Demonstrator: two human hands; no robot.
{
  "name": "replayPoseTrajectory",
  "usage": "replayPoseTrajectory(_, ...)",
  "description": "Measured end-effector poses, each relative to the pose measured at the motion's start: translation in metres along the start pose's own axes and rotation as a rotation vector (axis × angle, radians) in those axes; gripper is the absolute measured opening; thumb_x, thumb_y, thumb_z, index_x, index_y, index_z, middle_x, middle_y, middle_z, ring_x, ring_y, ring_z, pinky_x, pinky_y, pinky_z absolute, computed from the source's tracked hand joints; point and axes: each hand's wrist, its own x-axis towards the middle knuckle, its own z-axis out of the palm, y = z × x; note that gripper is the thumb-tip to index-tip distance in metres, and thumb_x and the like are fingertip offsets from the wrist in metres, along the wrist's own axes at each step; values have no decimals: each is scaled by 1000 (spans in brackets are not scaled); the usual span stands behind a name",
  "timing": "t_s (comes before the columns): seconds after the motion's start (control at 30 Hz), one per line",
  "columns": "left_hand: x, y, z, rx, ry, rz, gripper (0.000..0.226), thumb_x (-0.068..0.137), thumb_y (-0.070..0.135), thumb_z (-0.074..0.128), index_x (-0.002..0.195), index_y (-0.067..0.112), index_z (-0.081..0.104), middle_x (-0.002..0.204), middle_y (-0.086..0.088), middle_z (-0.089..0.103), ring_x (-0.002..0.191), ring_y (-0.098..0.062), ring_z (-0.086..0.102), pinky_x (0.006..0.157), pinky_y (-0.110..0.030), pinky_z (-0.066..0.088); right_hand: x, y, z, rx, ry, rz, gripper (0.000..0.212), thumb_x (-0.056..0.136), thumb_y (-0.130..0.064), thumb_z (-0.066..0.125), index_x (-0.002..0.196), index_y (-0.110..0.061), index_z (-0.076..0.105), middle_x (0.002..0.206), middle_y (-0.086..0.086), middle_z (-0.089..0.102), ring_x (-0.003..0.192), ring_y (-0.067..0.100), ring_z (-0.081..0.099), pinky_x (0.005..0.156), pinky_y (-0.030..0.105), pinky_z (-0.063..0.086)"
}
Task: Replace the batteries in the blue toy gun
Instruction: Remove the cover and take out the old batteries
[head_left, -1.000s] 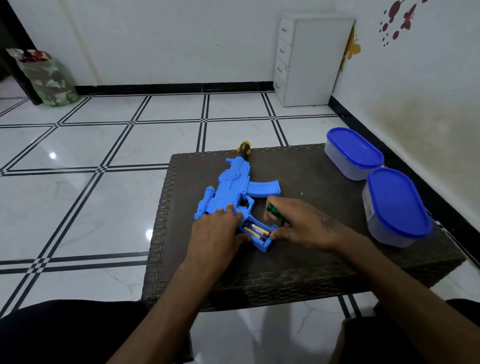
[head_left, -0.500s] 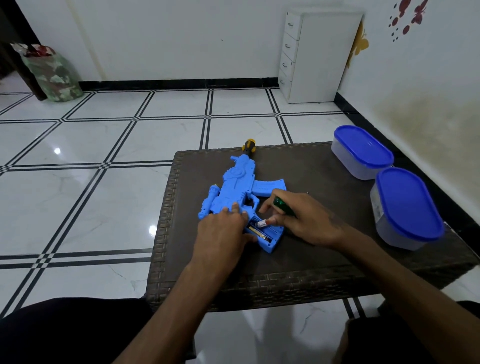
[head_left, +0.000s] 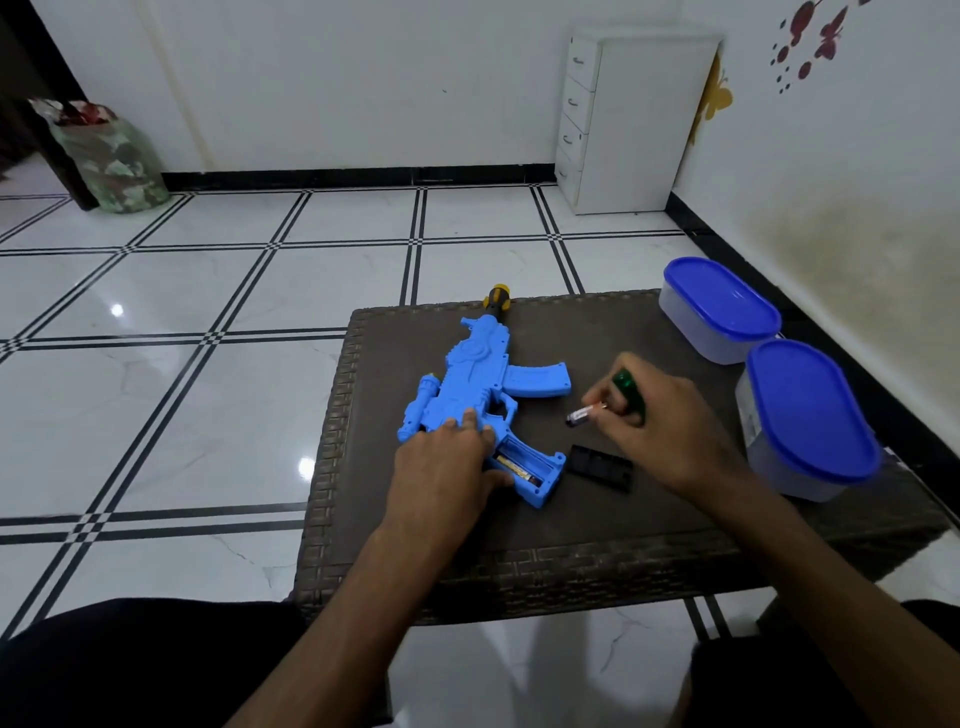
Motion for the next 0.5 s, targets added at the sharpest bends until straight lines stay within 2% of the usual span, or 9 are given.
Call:
replayPoseTrajectory(0.1,1,-1,2,8,-7,-3,52,95,54,47,140,28,44,150,1,39,122,-17,50,92,-34,44,-4,24,-8,-117,68,101,21,87,-9,70,82,-17,51,82,-2,64,73,13,63,60,29,54)
replayPoseTrajectory(0.2,1,-1,3,22,0,5,52,94,55,46,139,29,44,150,3,38,122,-16,50,90,-32,43,-6,43,-8,-236,104,196,23,86,-8,71,81,-15,50,81,2,59,71,16,57,56,20,40)
replayPoseTrajectory(0.27,1,-1,4,18,3,0,52,94,56,45,139,30,43,149,5,39,122,-15,49,87,-31,44,-7,50,-7,-284,107,274,21,88,-10,70,85,-16,50,85,2,58,74,15,55,57,19,37)
replayPoseTrajectory(0.37,2,0,4,10,0,-1,54,94,56,46,141,31,42,150,6,37,124,-14,48,89,-31,44,-5,53,-2,-339,101,378,17,90,-14,68,95,-17,51,91,1,56,81,14,56,64,22,43)
replayPoseTrajectory(0.5,3,0,3,10,-3,-2,54,93,57,45,141,31,42,148,6,39,123,-14,49,91,-31,45,2,55,3,-357,79,457,23,90,-19,70,105,-18,53,99,1,59,91,16,60,74,29,51)
